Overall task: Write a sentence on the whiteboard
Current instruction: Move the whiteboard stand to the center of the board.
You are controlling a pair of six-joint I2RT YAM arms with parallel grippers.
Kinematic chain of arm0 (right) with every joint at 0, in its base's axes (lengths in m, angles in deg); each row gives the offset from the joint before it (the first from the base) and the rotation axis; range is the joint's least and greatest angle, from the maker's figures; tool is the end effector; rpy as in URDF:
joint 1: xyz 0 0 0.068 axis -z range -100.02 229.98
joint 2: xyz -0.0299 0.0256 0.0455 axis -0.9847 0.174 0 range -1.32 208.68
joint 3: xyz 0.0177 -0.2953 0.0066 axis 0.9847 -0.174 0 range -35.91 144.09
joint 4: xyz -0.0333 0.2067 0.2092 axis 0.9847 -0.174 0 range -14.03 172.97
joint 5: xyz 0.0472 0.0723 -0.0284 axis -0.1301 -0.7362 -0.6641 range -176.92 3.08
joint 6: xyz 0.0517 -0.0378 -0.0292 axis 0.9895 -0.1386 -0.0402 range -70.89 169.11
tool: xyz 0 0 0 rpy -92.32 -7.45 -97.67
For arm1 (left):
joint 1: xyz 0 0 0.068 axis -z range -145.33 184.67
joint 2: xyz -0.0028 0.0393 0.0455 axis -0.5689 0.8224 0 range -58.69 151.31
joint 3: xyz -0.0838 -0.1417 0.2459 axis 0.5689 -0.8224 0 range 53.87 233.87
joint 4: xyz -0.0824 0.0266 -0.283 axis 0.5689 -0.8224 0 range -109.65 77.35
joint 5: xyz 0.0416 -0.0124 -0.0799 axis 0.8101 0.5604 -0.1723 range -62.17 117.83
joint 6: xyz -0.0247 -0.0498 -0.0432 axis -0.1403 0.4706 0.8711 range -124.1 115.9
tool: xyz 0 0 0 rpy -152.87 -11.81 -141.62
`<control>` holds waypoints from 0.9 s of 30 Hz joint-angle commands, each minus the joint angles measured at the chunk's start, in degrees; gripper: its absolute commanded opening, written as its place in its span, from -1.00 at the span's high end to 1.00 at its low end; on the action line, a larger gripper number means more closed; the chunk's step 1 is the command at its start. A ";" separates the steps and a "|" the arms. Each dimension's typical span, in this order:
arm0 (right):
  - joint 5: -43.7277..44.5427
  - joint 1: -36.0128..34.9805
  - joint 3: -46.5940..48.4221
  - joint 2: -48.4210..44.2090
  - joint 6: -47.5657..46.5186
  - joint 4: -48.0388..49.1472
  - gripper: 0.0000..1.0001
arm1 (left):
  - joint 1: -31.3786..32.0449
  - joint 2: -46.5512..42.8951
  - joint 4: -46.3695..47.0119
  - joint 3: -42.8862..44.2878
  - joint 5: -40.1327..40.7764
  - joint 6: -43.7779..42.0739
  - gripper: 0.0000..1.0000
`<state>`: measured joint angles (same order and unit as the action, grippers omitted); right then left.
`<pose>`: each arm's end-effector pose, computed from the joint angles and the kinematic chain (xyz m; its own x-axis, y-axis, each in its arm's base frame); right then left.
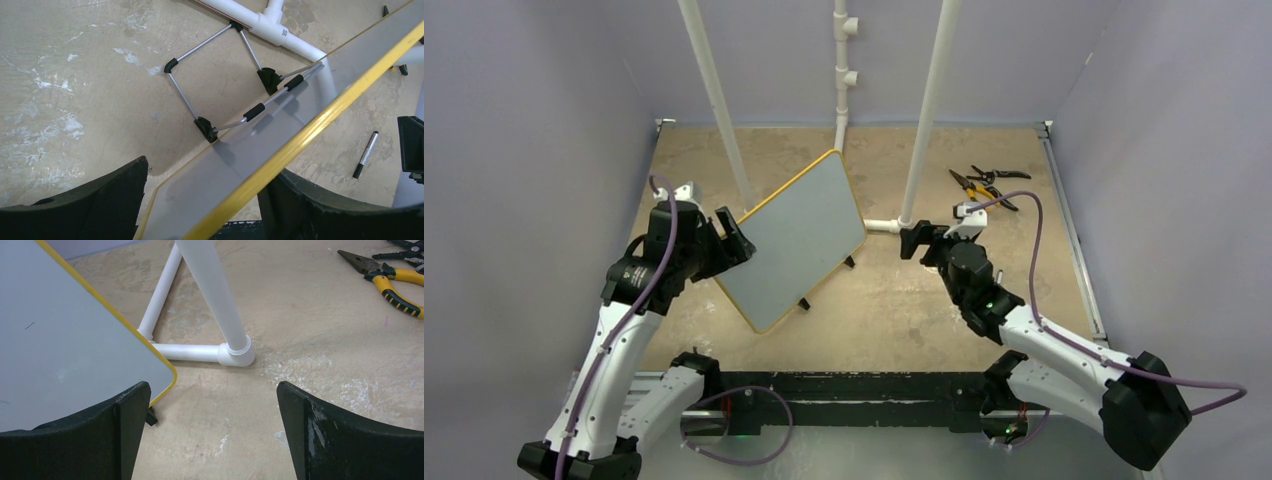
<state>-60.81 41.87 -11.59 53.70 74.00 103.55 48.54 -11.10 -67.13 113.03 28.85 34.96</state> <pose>0.2135 0.1352 0.2350 -0.2152 0.3115 -0.9256 -0.1352 0.9291 0.3441 0.1810 -0.0437 0.3516 -0.6563 -0.4869 -0.5763 -0.2404 0.8590 -0.4520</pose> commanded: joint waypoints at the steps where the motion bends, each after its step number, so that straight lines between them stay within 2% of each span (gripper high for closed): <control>1: 3.97 0.34 2.77 -1.18 1.76 -1.47 -0.97 | -0.33 -1.20 0.91 5.09 2.06 -4.05 -0.54; 7: 6.21 1.63 8.49 0.58 4.29 -10.64 -0.97 | -0.33 -4.21 1.03 11.34 6.64 -9.71 -0.66; 11: 4.23 5.07 11.17 0.42 6.69 -16.54 -0.97 | -0.33 -1.76 0.56 16.93 8.56 -16.28 -0.71; 14: 3.65 9.21 12.56 -0.63 9.06 -22.34 -0.97 | -0.33 1.58 3.84 21.24 9.76 -22.06 -0.72; 19: -2.36 20.22 13.14 -2.99 13.45 -30.42 -0.97 | -0.33 7.95 18.15 23.06 9.59 -27.98 -0.77; 24: -9.71 33.98 11.13 -0.86 16.26 -34.16 -0.97 | -0.42 15.27 31.79 18.58 7.22 -30.87 -0.77; 27: -18.56 43.81 9.72 3.41 16.53 -35.25 -0.97 | -0.42 15.45 37.80 13.83 6.15 -31.78 -0.77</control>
<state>-68.02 76.51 -0.90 53.14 87.88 72.36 48.54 3.85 -41.68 131.89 36.91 7.08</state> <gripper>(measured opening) 0.985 0.887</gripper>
